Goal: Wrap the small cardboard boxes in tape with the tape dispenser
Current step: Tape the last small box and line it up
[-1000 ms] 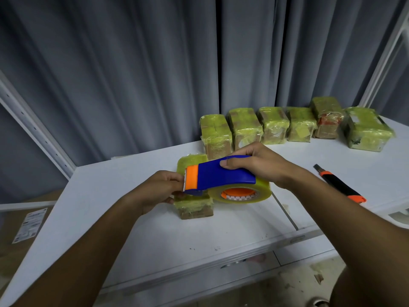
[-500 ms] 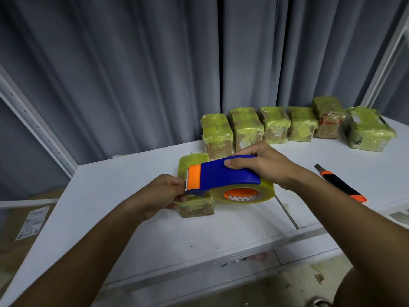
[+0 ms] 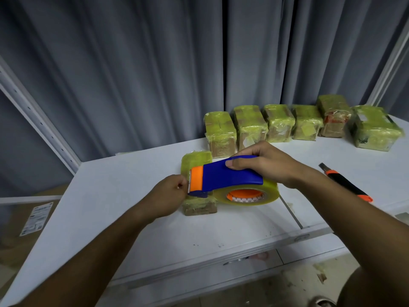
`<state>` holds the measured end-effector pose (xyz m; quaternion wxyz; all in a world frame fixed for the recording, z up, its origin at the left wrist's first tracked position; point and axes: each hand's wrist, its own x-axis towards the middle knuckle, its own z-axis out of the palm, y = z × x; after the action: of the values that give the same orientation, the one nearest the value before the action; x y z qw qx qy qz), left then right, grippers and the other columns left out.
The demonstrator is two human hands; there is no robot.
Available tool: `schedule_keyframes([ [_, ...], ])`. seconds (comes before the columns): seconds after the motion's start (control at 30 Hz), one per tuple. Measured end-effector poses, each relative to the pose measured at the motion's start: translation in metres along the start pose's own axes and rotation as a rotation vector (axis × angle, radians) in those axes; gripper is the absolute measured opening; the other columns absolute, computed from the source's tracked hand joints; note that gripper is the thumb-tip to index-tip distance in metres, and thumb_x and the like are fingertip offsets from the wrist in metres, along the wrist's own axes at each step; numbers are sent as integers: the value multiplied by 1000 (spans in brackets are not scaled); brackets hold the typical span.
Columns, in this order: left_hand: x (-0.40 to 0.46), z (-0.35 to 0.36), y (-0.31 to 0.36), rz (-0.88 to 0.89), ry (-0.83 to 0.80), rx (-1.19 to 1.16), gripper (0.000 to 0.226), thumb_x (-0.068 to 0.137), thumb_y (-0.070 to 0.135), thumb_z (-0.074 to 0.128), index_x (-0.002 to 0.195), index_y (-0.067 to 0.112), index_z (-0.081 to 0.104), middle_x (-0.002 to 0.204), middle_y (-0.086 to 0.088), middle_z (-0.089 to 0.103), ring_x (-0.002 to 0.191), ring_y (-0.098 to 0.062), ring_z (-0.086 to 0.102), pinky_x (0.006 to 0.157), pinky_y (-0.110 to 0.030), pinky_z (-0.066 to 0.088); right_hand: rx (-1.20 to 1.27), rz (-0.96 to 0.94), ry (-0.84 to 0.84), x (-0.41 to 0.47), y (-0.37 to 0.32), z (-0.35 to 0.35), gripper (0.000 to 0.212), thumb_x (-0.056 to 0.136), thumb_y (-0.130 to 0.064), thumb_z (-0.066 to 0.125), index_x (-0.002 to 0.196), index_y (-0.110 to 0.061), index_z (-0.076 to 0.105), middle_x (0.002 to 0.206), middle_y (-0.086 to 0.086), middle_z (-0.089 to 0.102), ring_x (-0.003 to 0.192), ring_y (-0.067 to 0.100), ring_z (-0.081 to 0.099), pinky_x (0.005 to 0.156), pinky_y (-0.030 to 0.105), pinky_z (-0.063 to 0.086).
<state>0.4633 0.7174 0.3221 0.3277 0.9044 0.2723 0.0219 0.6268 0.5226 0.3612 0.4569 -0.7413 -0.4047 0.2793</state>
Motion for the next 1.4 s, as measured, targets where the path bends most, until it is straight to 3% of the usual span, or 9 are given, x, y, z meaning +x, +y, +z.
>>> schedule_keyframes([
  [0.13,0,-4,0,13,12,7,24,102,12,39,99,3,61,102,-13,62,80,-12,52,65,-22,42,8,-6,-1,0,-1,0,26,87,-48,69,96,-27,80,91,-5,79,85,15,76,75,28,57],
  [0.27,-1,-7,0,8,-45,-3,26,103,12,37,92,6,60,96,-12,60,80,-12,51,65,-23,41,-16,-2,-21,-1,-5,-4,47,71,-60,67,96,-23,80,91,-3,79,85,18,76,81,34,59],
  [0.43,2,-6,-5,3,-78,-6,30,104,16,38,79,17,55,84,-2,56,79,-14,51,64,-24,41,-50,-1,-37,-2,-5,-8,47,71,-59,67,94,-21,80,90,-2,79,84,18,76,75,29,58],
  [0.57,3,-18,-24,-22,11,-17,28,102,28,49,78,22,62,93,7,64,83,-3,56,71,-23,42,-76,33,20,-4,-3,-25,37,81,-52,70,92,-18,80,87,0,79,78,16,75,73,29,55],
  [0.7,3,-11,-34,-94,-53,-54,29,101,31,50,78,19,66,99,-3,68,91,-18,63,69,-28,43,-99,72,26,-6,3,-32,46,75,-55,70,97,-16,80,89,0,79,82,19,75,79,36,58],
  [0.83,4,-5,-33,-158,-26,-127,29,99,30,50,85,11,68,100,-13,67,91,-25,64,67,-29,43,-128,87,36,-2,9,-26,33,86,-48,73,94,-17,81,88,0,79,84,21,75,85,42,58],
  [0.93,4,-2,-34,-147,-5,-115,36,101,34,46,88,8,68,99,-14,67,92,-27,64,66,-29,42,-129,84,48,0,10,-25,31,88,-47,71,93,-18,81,86,-1,79,82,19,75,82,39,57],
  [1.1,10,2,-39,-94,29,16,50,97,52,48,67,11,50,68,-3,50,63,-15,47,64,-29,38,-179,61,55,3,14,-17,29,89,-47,72,87,-19,80,79,-5,76,75,12,72,70,28,51],
  [1.4,27,11,-50,-171,-10,145,60,93,53,55,51,19,28,49,4,27,51,-18,33,56,-30,28,-179,90,44,14,26,-8,30,89,-46,71,90,-18,81,81,-4,77,76,11,71,69,26,51],
])
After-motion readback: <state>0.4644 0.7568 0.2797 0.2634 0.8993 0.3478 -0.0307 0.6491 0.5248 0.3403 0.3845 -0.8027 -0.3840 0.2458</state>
